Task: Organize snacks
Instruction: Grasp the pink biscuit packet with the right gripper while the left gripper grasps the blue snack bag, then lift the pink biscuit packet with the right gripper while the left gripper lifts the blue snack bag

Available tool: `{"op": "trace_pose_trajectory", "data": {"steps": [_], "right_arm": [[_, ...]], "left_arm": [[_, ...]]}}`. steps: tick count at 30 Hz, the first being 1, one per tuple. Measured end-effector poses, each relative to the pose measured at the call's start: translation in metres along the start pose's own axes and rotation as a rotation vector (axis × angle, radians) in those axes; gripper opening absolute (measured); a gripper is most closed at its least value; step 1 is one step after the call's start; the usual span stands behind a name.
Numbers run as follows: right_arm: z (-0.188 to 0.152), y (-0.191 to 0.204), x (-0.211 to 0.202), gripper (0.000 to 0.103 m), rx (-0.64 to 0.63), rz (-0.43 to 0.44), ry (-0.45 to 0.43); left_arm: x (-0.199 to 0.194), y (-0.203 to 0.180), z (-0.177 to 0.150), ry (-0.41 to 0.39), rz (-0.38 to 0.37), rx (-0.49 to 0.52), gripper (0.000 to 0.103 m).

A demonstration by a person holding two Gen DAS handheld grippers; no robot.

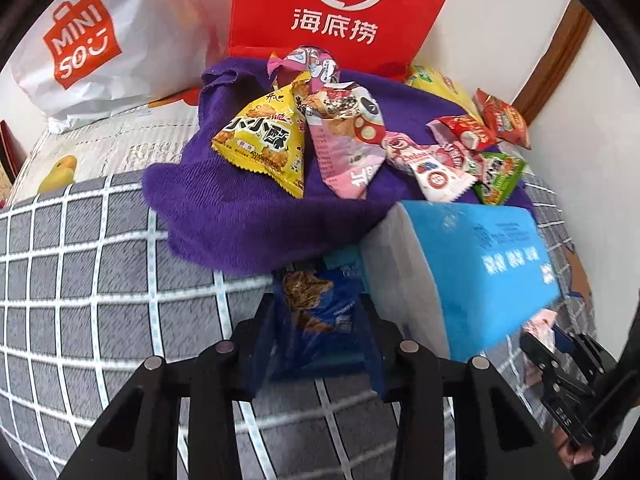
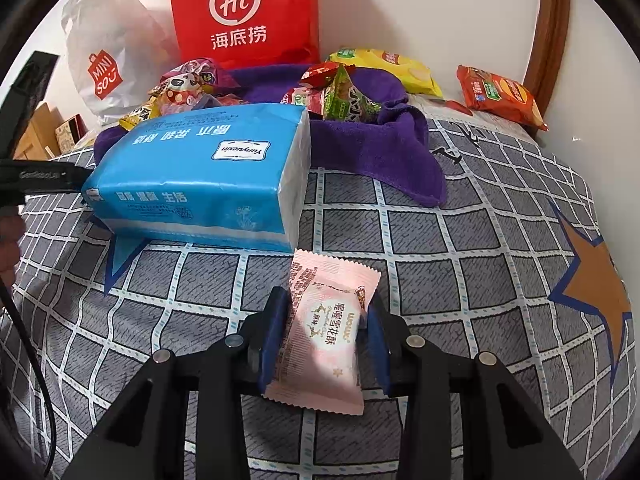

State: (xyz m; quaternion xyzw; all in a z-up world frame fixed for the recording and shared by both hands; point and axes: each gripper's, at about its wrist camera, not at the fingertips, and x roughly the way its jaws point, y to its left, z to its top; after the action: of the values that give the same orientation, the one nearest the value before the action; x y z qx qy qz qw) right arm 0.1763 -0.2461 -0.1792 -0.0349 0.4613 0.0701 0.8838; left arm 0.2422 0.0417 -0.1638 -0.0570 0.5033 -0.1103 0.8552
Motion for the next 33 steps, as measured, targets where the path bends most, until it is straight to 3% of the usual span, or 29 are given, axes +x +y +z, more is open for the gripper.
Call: {"op": "trace_pose_trajectory", "data": {"steps": [7,9,14,16,19,29,33], "right_arm": [[-0.008,0.001,-0.009,0.037,0.019,0.002,0.011],[-0.012,0.001,-0.013,0.037,0.022,0.006,0.011],[-0.018,0.004,-0.024,0.036,0.013,0.015,-0.004],[-0.02,0.004,-0.027,0.036,0.009,0.016,-0.009],[-0.021,0.003,-0.031,0.036,0.01,0.019,-0.017],[-0.023,-0.015,-0.036,0.036,0.043,-0.02,-0.015],[-0.021,-0.02,-0.033,0.036,0.061,-0.024,-0.007]], "left_arm": [[-0.025,-0.001,-0.022,-0.014,-0.002,0.008,0.024],[-0.031,-0.002,-0.032,-0.017,-0.006,0.012,0.017],[-0.043,-0.004,-0.043,-0.033,0.011,0.016,0.017],[-0.05,-0.004,-0.042,-0.058,0.029,0.015,0.019],[-0.054,-0.005,-0.037,-0.075,0.032,0.022,0.034],[-0.018,-0.015,-0.019,-0.031,0.016,0.065,0.035],[-0.009,-0.018,-0.018,-0.022,0.018,0.088,0.043]]}}
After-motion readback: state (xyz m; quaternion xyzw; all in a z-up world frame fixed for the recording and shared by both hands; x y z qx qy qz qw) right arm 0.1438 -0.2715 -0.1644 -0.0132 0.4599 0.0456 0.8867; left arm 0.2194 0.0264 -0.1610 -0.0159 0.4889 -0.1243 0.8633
